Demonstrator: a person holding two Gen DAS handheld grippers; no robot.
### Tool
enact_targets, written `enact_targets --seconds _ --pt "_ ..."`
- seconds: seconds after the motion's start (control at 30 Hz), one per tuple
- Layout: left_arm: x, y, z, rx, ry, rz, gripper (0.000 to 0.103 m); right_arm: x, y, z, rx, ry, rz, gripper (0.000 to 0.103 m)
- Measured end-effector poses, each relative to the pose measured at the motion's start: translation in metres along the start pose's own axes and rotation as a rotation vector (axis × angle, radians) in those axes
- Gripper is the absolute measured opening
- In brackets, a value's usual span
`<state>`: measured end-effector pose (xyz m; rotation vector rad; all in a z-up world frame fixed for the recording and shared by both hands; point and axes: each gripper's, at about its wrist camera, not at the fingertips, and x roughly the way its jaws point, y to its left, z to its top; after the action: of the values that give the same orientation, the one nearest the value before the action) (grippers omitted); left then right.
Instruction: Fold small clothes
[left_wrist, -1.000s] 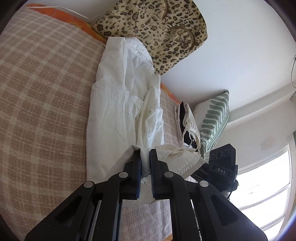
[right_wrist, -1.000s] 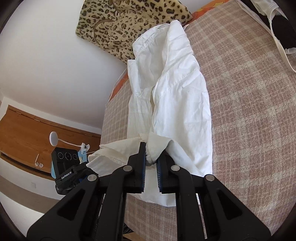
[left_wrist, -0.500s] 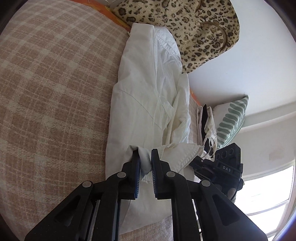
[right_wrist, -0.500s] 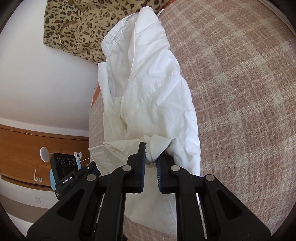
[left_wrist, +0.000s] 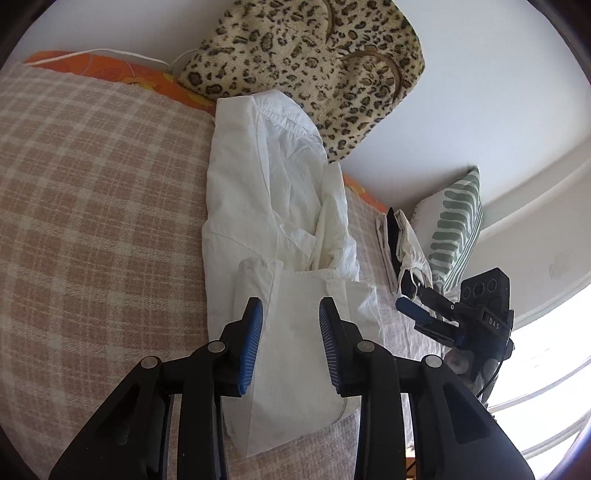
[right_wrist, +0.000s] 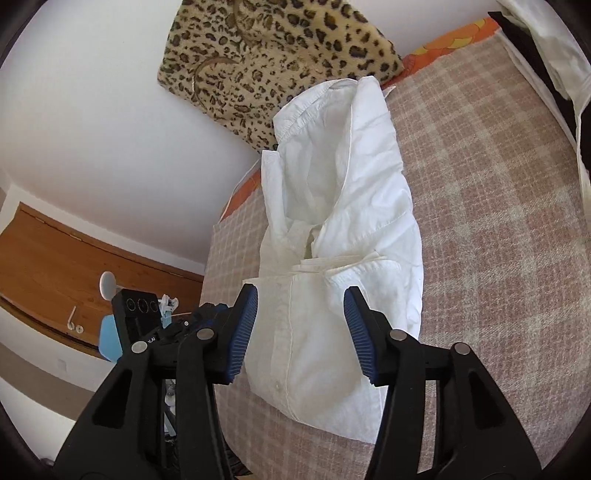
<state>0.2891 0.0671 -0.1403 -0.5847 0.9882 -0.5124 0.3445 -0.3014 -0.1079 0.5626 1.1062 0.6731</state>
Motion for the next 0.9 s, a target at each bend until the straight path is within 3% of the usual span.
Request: enact_targets --seconds 0.07,0.17,0.23,0.33,0.4,0.53,0.73,0.9 --pt "0.003 -0.015 -0.012 0.117 0.025 0.009 0.030 0.004 0.021 -0.014 -0.142 0.033 -0.045 0.039" --pt "0.016 -0.025 -0.027 0.230 0.075 0.060 0.030 0.026 0.049 -0.034 -0.351 0.083 -0.157 0.036" --pt "0.027 -0.020 -0.028 0.214 0.084 0.100 0.030 0.043 0.059 -0.044 -0.465 0.106 -0.237 0.035" --pt "0.037 0.001 -0.023 0.110 0.078 0.118 0.030 0.065 0.054 -0.050 -0.539 0.134 -0.339 0.035" --pt "0.043 0.008 -0.020 0.081 0.081 0.126 0.030 0.077 0.045 -0.048 -0.560 0.144 -0.396 0.036" --pt "0.050 -0.001 -0.023 0.184 0.083 0.209 0.030 0.090 0.026 -0.039 -0.518 0.165 -0.418 0.034" --pt "0.058 -0.014 -0.029 0.284 0.071 0.341 0.020 0.098 0.028 -0.037 -0.527 0.179 -0.468 0.030" --pt "0.048 -0.035 -0.029 0.379 0.044 0.416 0.020 0.088 0.033 -0.031 -0.481 0.196 -0.426 0.030"
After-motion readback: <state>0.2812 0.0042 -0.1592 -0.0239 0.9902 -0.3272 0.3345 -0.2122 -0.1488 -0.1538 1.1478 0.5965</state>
